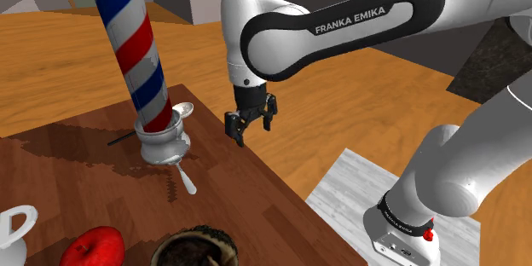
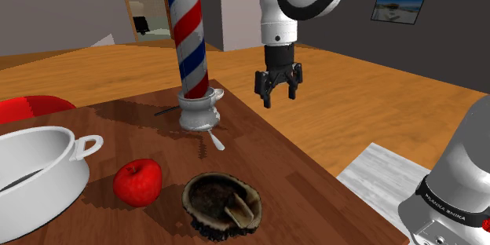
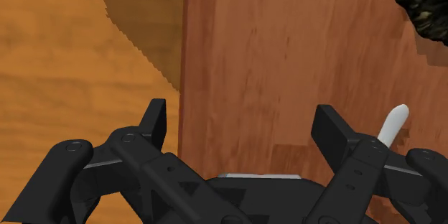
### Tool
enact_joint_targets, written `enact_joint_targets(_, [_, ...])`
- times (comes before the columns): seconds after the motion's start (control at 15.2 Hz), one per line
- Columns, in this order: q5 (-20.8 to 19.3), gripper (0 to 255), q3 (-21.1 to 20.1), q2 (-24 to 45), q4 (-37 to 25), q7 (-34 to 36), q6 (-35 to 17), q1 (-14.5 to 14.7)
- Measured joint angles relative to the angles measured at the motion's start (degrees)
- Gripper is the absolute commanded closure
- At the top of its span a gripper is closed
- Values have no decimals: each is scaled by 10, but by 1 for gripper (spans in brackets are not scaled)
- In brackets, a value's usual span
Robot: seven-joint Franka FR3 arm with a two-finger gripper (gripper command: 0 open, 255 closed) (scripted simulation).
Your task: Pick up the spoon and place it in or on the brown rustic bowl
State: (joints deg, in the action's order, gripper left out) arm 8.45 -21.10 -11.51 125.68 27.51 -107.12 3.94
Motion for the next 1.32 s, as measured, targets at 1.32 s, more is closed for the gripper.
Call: enact_joint_targets(1.32, [-167,0,-25,428,-368,220,-28,108])
